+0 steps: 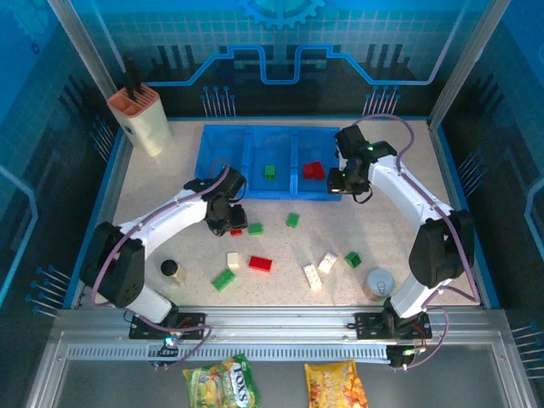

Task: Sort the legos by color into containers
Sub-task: Place the lego in the container.

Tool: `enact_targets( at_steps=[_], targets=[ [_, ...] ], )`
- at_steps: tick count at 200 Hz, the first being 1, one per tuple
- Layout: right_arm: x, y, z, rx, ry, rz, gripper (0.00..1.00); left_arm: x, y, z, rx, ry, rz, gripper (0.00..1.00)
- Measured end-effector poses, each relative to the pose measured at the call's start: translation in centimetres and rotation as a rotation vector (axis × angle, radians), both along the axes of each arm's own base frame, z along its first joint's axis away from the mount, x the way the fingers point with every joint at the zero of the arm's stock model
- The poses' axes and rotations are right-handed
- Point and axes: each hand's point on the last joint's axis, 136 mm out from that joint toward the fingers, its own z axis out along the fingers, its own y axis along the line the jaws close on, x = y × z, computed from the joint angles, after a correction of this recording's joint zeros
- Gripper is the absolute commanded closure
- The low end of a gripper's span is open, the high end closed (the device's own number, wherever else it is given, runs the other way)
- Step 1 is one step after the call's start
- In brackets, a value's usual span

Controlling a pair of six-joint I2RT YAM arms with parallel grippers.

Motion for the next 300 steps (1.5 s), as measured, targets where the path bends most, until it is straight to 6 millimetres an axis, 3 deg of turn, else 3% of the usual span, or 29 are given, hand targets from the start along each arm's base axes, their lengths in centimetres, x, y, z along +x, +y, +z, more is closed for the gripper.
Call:
enact_targets(
  at_steps=[76,113,146,188,232,300],
  targets=[
    [-2.6,-5.3,0.1,-0.017,-0.006,-0.121,0.60,4.7,-9.9,1.6,-0.061,-0.052,-0.191,0.62],
    [-3.5,-6.2,0.2,-0.020,-0.011,-0.143,0.60,6.4,-14.9,2.4,-0.100,-0.077,-0.263,0.62],
    [-4.0,-6.6,0.7,-0.017,-0.024,-0.152,0.60,8.1,-18.1,3.4,-0.131,-0.109,-0.290,0.62],
    [-4.5,-7.0,1.1,-0.023,-0.028,-0.159,0.60,11.0,-20.8,4.1,-0.160,-0.153,-0.294,0.62],
    [-4.8,-7.1,1.6,-0.023,-0.039,-0.162,0.59,13.8,-23.3,3.6,-0.183,-0.188,-0.295,0.62],
    [-5.4,-7.8,2.1,-0.041,-0.041,-0.174,0.59,16.1,-24.1,0.7,-0.212,-0.189,-0.309,0.63]
  ],
)
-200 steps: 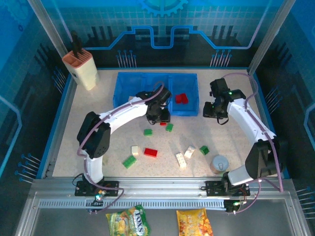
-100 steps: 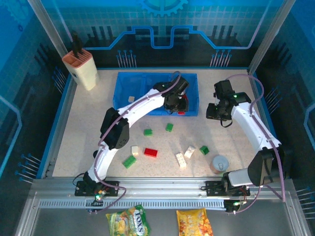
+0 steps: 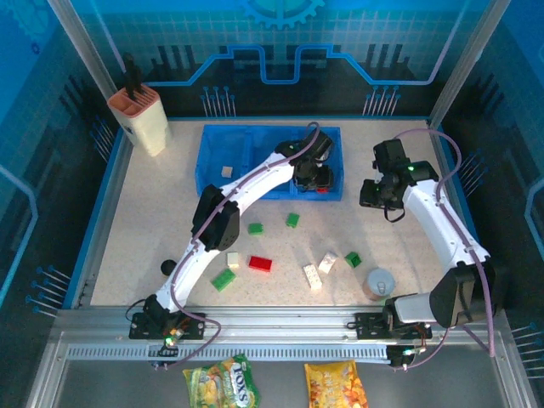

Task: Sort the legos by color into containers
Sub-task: Place the lego in the container.

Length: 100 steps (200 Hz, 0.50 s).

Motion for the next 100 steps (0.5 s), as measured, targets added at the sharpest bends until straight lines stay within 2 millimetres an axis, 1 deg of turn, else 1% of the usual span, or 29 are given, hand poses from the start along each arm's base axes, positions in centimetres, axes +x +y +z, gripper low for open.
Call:
enact_targets(
  at_steps=[12,49,77,100],
  targets=[
    [-0.1,-0.1,0.2,-0.002,-0.005,-0.003,0.59,0.5,0.0,-0.6,-0.008,-0.003,-0.001,0.63],
    [-0.3,-0.2,0.3,-0.003,-0.006,-0.004,0.59,1.8,-0.2,-1.3,-0.032,-0.027,-0.009,0.63],
    [-0.5,-0.3,0.2,-0.006,-0.001,-0.004,0.59,2.1,-0.7,-1.9,-0.052,-0.030,-0.018,0.63],
    [-0.6,-0.3,0.1,-0.006,0.003,-0.004,0.59,2.0,-1.2,-3.0,-0.063,-0.013,-0.028,0.61]
  ],
)
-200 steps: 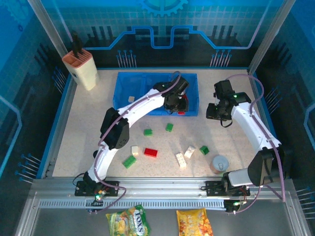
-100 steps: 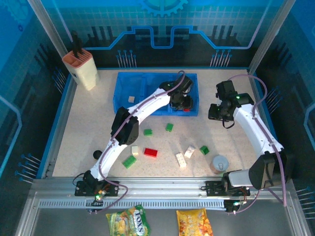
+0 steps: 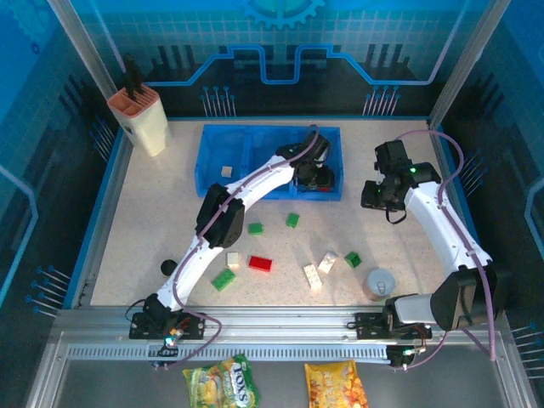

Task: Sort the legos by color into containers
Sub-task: Place the lego in the container.

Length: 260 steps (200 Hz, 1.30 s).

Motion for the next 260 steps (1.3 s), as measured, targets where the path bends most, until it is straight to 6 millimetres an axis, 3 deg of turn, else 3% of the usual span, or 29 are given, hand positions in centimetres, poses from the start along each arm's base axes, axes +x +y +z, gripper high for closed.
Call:
enact_targets(
  at_steps=[27,66,167,219,260],
  targets=[
    [0.0,-0.1,0.0,-0.001,0.000,-0.001,0.59,-0.2,-0.3,-1.1,-0.007,0.020,-0.011,0.57],
    [0.0,-0.2,0.0,-0.002,0.000,0.000,0.59,-0.1,-0.7,-0.9,-0.031,0.018,-0.020,0.52],
    [-0.1,-0.1,0.0,0.001,0.004,0.001,0.59,-0.2,-0.7,-0.5,-0.034,0.019,-0.024,0.52],
    [-0.8,0.1,-0.6,0.002,0.026,0.007,0.59,-0.9,-0.1,3.9,-0.050,-0.010,-0.032,0.52],
    [-2.4,1.6,-1.6,0.004,0.056,0.041,0.59,-2.6,1.2,6.7,-0.044,-0.016,-0.045,0.52]
  ],
)
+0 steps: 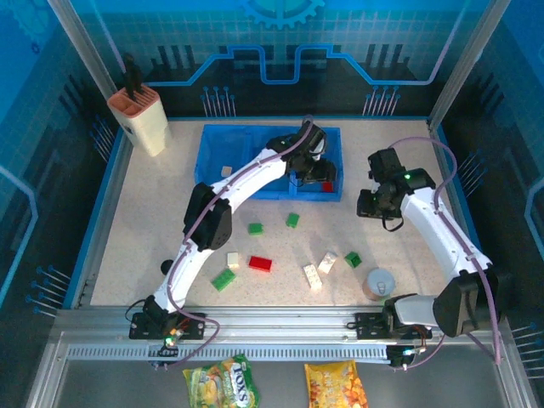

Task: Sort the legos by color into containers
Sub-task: Place the lego in the container.

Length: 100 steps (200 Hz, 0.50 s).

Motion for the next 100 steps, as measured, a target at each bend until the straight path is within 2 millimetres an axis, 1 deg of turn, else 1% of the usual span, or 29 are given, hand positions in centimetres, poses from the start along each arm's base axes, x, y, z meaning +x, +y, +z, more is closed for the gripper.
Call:
enact_targets(
  at_steps=[24,50,74,100],
  targets=[
    [-1.4,1.1,-1.2,-0.003,0.035,0.016,0.59,-1.5,1.1,0.0,0.019,0.025,-0.001,0.52],
    [-3.2,2.1,-2.8,-0.010,0.085,0.029,0.59,-3.3,2.5,-0.9,0.048,0.066,-0.003,0.52],
    [-4.8,2.4,-4.3,-0.026,0.127,0.016,0.57,-4.7,3.6,-1.7,0.065,0.093,-0.004,0.52],
    [-6.4,2.2,-6.0,-0.033,0.172,-0.038,0.53,-5.9,4.5,-1.6,0.071,0.100,-0.004,0.52]
  ],
)
